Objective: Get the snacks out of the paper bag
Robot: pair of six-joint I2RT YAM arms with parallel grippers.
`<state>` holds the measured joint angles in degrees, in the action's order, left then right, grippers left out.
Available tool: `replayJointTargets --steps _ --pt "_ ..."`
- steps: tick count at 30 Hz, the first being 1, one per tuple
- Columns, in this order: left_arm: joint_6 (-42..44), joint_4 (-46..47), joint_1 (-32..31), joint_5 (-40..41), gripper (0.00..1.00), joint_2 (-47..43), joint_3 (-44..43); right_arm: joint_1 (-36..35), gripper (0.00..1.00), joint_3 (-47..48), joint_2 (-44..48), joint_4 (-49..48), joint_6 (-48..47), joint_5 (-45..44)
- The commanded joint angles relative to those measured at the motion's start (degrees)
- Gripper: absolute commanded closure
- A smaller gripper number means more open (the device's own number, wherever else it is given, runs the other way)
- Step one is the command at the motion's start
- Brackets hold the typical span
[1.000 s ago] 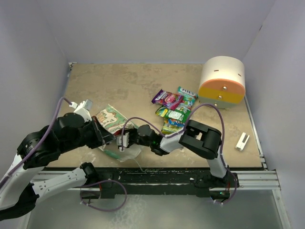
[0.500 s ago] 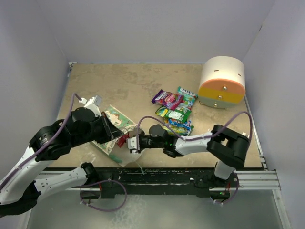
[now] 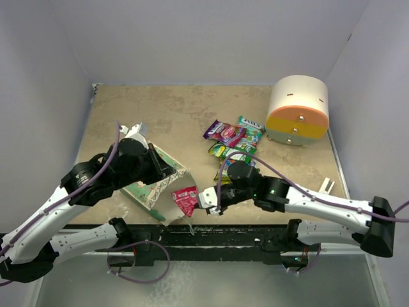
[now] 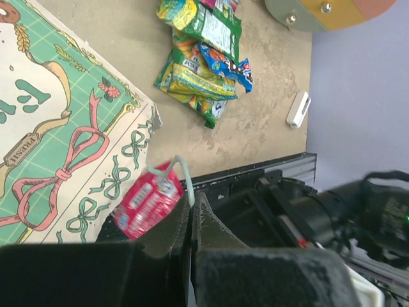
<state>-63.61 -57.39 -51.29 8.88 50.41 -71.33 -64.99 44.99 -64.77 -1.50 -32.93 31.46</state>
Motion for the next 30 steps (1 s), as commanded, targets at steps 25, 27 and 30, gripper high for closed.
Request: replayJointTargets --steps 25,27,30 --pt "3.15 4.01 -0.04 6.82 1.0 -0.57 0.51 20.03 1.0 6.33 7.65 9.42 11.4 -39.02" --pt "3.2 4.16 -0.04 6.76 1.0 -0.55 0.42 23.02 1.0 6.63 4.18 7.76 13.68 -38.31" --pt "3.21 4.36 -0.04 6.67 1.0 -0.53 0.36 26.37 1.0 7.87 -1.65 6.21 16.6 -37.25"
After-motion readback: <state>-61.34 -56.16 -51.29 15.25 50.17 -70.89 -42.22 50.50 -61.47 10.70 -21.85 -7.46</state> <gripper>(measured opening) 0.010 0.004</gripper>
